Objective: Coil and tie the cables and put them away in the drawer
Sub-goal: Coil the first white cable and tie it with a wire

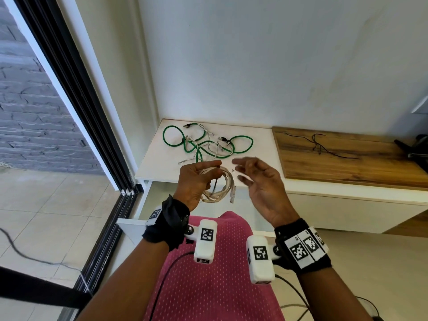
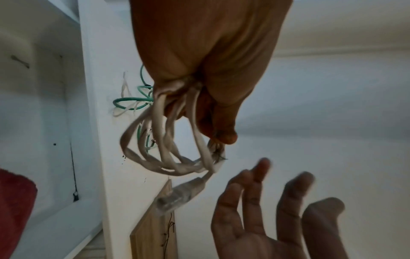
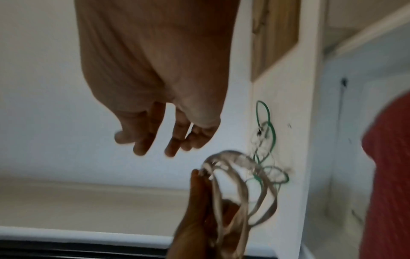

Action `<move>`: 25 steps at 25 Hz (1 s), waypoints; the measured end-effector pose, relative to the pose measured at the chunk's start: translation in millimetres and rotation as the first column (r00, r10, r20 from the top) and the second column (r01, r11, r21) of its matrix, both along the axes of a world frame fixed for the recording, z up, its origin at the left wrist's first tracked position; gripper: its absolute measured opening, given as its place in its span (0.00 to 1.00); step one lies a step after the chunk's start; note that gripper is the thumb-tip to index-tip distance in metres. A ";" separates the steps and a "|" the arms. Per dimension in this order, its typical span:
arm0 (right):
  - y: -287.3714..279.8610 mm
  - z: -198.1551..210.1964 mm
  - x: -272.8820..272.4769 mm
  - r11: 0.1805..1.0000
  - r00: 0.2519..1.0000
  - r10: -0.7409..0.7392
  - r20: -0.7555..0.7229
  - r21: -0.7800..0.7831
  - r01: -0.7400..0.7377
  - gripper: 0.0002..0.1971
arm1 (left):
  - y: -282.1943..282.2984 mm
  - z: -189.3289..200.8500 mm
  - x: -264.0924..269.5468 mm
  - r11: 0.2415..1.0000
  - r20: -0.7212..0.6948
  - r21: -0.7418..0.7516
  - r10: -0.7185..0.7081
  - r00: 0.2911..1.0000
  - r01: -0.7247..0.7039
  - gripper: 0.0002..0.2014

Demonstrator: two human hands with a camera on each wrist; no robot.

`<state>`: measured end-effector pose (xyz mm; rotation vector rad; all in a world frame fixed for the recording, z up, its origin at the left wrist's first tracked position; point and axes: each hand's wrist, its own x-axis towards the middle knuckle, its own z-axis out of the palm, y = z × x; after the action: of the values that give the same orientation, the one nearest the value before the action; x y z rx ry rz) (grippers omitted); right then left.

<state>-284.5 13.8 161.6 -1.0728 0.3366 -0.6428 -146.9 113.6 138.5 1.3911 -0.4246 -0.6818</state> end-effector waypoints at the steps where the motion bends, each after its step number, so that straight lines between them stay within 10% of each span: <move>1: -8.1 -1.0 2.2 0.999 0.999 -0.027 -0.039 -0.043 0.026 0.11 | 0.1 2.2 -0.5 1.000 0.030 -0.018 -0.015 0.999 0.015 0.10; 7: -16.5 -10.6 25.0 0.993 0.930 0.119 -0.348 0.043 -0.111 0.23 | -7.1 8.6 -8.6 0.995 0.249 -0.056 -0.064 0.966 0.080 0.12; 17: -14.6 -14.4 20.6 0.893 0.917 0.235 -0.323 0.443 -0.072 0.17 | -11.4 -12.6 -4.1 0.992 0.640 0.126 -0.094 0.763 0.017 0.09; 25: -21.4 -8.4 23.3 0.881 0.859 0.253 -0.444 0.473 -0.015 0.07 | -10.5 -10.9 -10.8 0.997 0.565 -0.002 -0.064 0.822 0.079 0.11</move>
<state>-261.2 -7.6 153.2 -0.7794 0.8109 -0.1241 -157.7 103.0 127.6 1.5499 -0.9586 -0.3029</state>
